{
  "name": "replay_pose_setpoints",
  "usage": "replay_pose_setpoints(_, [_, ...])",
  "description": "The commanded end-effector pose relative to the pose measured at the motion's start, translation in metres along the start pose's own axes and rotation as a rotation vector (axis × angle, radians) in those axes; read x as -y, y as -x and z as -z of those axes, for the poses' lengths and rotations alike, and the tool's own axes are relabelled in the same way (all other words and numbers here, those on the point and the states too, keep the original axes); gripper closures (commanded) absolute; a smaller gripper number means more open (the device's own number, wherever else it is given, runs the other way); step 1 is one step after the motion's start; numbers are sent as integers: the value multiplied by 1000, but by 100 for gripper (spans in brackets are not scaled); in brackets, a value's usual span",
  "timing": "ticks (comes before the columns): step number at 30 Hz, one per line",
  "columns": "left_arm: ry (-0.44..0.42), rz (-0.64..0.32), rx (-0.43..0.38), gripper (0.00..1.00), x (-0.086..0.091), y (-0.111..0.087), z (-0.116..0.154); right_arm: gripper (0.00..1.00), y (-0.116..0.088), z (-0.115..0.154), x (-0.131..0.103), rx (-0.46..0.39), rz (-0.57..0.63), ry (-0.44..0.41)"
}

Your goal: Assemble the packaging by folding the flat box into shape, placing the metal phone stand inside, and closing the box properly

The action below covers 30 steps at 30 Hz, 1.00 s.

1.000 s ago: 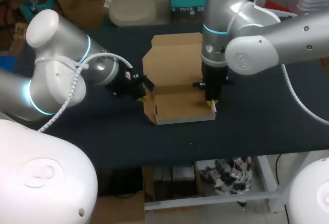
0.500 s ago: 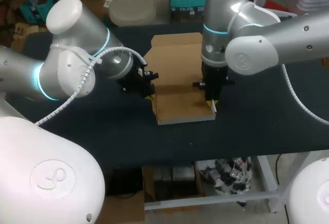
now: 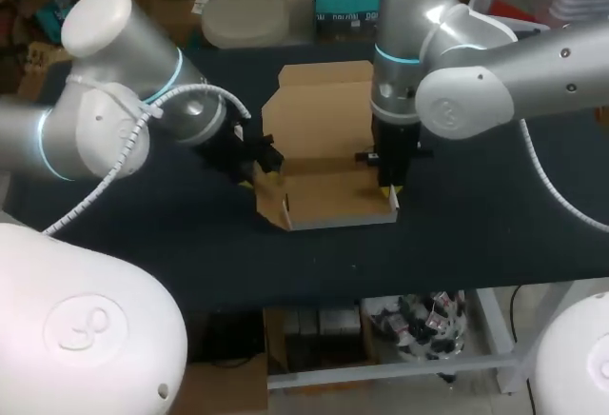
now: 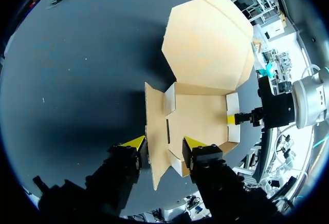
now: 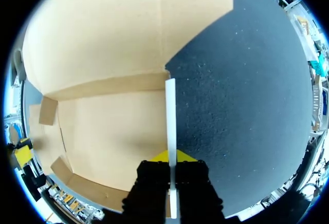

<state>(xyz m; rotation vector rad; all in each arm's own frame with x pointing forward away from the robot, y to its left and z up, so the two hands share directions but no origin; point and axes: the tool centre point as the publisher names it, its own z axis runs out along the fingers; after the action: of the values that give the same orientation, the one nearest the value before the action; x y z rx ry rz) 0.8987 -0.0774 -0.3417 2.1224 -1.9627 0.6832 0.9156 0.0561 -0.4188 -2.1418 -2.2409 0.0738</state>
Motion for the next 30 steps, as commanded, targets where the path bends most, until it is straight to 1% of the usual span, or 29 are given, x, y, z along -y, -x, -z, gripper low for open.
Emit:
replay_pose_setpoints(1, [11,-12,-108,52,-8,24,32,100,-1,1,-1,4,-1,-3])
replay_pose_setpoints(3, [27,-17,-157,53,-8,37,36,100,-1,1,-1,4,-1,-3])
replay_pose_setpoints(5, [26,-25,-191,56,-7,47,38,100,-1,1,-1,4,-1,-3])
replay_pose_setpoints(7, [24,-28,-203,59,-8,55,39,100,-1,1,-1,4,-1,-3])
replay_pose_setpoints(11, [37,-30,-247,79,-6,68,39,100,-1,1,-1,4,-1,-3])
replay_pose_setpoints(12, [36,-27,-251,100,-6,71,38,100,-1,1,-1,4,-1,-3])
replay_pose_setpoints(15, [42,-20,-272,100,-5,79,35,100,-1,1,-1,4,-1,-3])
replay_pose_setpoints(21, [59,-20,-324,100,-6,86,19,100,-1,1,-1,4,-1,-3])
replay_pose_setpoints(30, [92,-35,-361,100,-6,84,-2,100,-1,1,-1,4,-1,-3])
